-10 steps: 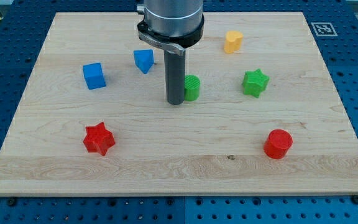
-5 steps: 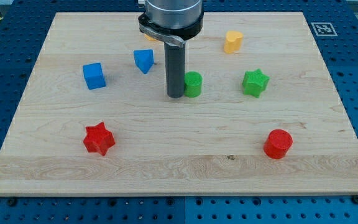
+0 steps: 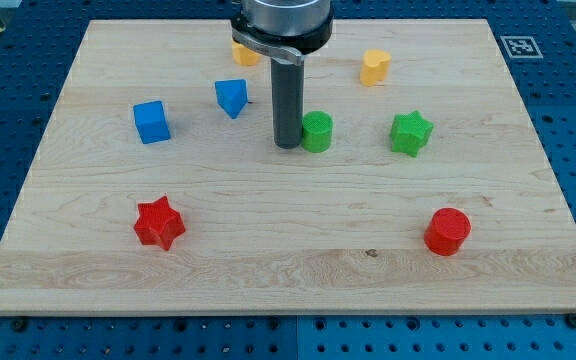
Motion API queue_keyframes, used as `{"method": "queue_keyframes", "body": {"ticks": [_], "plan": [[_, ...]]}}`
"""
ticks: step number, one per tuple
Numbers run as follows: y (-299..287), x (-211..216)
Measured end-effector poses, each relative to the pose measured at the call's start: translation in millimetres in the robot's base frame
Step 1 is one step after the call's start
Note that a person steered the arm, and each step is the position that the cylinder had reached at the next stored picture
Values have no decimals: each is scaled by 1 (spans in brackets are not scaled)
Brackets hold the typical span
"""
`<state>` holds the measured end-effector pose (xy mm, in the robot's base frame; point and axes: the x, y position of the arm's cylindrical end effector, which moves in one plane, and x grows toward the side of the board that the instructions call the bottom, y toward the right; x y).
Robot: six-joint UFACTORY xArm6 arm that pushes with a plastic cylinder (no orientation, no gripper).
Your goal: Push the green circle left to the green star
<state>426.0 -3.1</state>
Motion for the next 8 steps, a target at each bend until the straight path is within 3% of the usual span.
{"method": "queue_keyframes", "body": {"ticks": [5,8], "plan": [[10,-21],[15,-2]]}}
